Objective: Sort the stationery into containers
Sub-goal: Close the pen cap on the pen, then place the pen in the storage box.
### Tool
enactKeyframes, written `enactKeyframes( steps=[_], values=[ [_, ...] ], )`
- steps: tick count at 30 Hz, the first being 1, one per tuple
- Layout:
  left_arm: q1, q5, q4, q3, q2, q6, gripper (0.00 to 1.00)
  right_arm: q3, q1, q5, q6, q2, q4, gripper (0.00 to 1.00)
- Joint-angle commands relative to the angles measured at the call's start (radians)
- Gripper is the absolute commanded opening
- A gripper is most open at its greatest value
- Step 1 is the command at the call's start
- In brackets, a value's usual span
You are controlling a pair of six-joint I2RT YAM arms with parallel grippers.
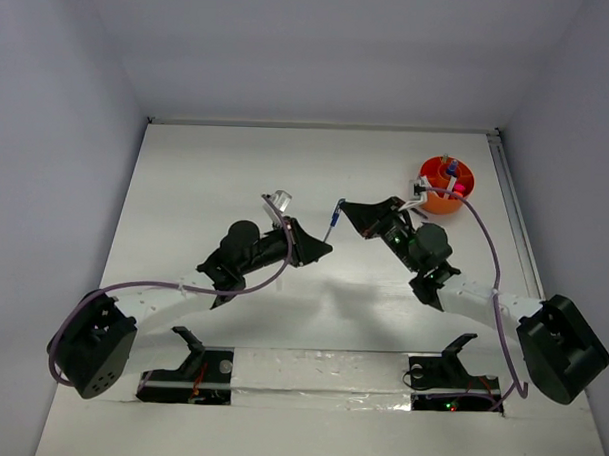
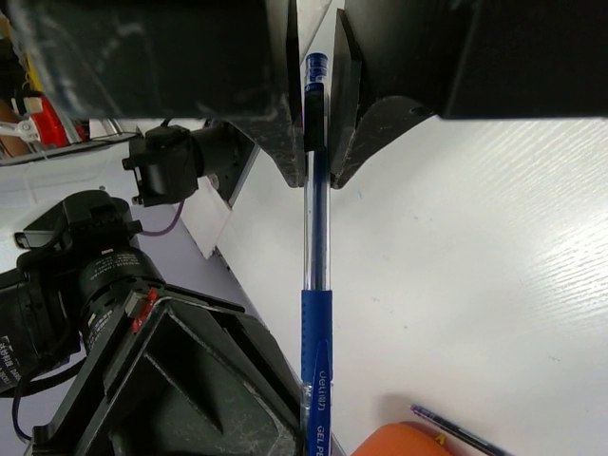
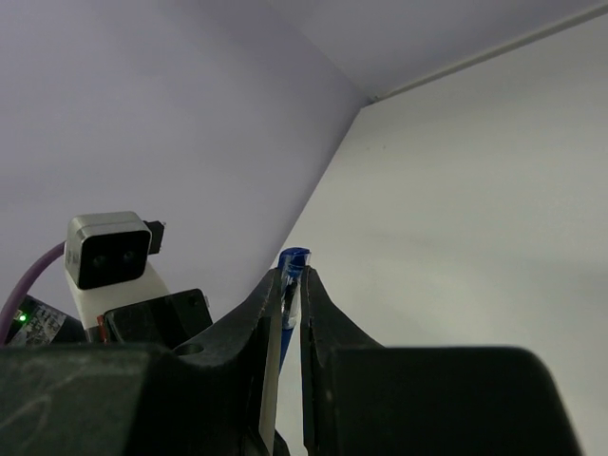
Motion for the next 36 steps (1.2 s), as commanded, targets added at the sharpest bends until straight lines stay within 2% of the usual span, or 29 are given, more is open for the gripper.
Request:
enactKeyframes(
  steps=[1, 9, 14, 18, 19, 20, 21, 23, 24, 27, 31, 36],
  values=[
    [0.027, -0.169, 0.27, 0.177, -0.02, 0.031, 0.0, -0.076, 0.119, -0.29, -0.026, -0.005, -0.136, 0.0],
    [0.027, -0.166, 0.236, 0.251, 0.011, 0.044, 0.0, -0.093, 0.187, -0.336, -0.033, -0.028, -0.178, 0.0],
    [0.027, -0.16, 0.237, 0.272, 0.028, 0.038, 0.0, -0.124, 0.221, -0.287, -0.021, -0.051, -0.166, 0.0],
    [0.027, -0.196, 0.19, 0.231, -0.033, 0.065, 0.0, -0.112, 0.221, -0.18, -0.053, -0.146, -0.286, 0.0],
    [0.027, -0.201, 0.184, 0.216, -0.049, 0.07, 0.0, -0.102, 0.221, -0.161, -0.093, -0.167, -0.364, 0.0],
    [0.027, -0.212, 0.168, 0.185, -0.084, 0.073, 0.0, -0.067, 0.221, -0.138, -0.119, -0.213, -0.415, 0.04],
    [0.027, -0.216, 0.161, 0.168, -0.099, 0.076, 0.0, -0.049, 0.221, -0.108, -0.142, -0.238, -0.467, 0.14],
    [0.027, -0.219, 0.142, 0.109, -0.147, 0.071, 0.0, -0.011, 0.221, -0.043, -0.225, -0.288, -0.586, 0.27],
    [0.027, -0.218, 0.139, 0.09, -0.161, 0.067, 0.0, 0.031, 0.221, -0.009, -0.251, -0.334, -0.622, 0.39],
    [0.027, -0.195, 0.165, -0.01, -0.201, 0.021, 0.0, 0.091, 0.186, -0.041, -0.366, -0.364, -0.695, 0.55],
    [0.027, -0.132, 0.222, -0.102, -0.201, -0.014, 0.0, 0.201, 0.099, -0.18, -0.418, -0.342, -0.687, 0.67],
    [0.027, -0.06, 0.302, -0.179, -0.222, -0.054, 0.0, 0.319, 0.05, -0.317, -0.443, -0.27, -0.647, 0.82]
  ],
)
